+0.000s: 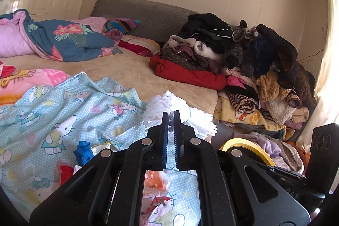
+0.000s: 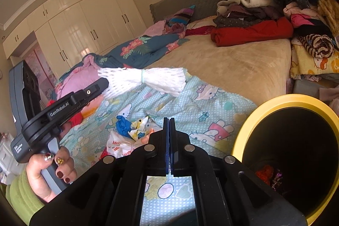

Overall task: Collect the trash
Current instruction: 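Grasp a white mesh net with the left tool while the right tool closes on nothing, then carry the white mesh net over the yellow-rimmed bin with the left tool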

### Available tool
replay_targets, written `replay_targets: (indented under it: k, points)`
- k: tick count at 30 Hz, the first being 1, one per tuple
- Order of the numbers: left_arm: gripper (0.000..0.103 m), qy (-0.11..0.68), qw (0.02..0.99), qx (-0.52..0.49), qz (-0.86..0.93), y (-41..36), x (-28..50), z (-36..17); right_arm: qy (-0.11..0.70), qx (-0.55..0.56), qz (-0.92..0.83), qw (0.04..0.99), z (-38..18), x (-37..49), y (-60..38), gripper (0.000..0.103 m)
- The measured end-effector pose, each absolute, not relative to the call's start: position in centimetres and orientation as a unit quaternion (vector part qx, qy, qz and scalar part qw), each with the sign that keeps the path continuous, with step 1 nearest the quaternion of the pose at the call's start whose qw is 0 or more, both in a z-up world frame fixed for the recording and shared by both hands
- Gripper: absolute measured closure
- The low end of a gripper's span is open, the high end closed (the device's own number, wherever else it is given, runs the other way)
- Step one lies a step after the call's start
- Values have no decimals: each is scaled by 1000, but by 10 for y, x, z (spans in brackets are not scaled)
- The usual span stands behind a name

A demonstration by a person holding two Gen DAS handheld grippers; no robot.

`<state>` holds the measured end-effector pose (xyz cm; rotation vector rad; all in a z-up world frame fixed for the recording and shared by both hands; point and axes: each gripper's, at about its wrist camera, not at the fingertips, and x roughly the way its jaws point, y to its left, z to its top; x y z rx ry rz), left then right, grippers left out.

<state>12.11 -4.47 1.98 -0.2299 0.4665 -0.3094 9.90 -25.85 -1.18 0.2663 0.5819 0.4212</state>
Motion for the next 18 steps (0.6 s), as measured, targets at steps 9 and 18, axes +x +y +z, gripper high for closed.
replay_targets:
  k: [9, 18]
  points:
    - [101, 227, 954, -106, -165, -60, 115, 25, 267, 146, 190, 933, 1, 94, -283, 102]
    - [101, 233, 951, -97, -178, -76, 112, 24, 254, 164, 171, 938, 9, 91, -307, 102]
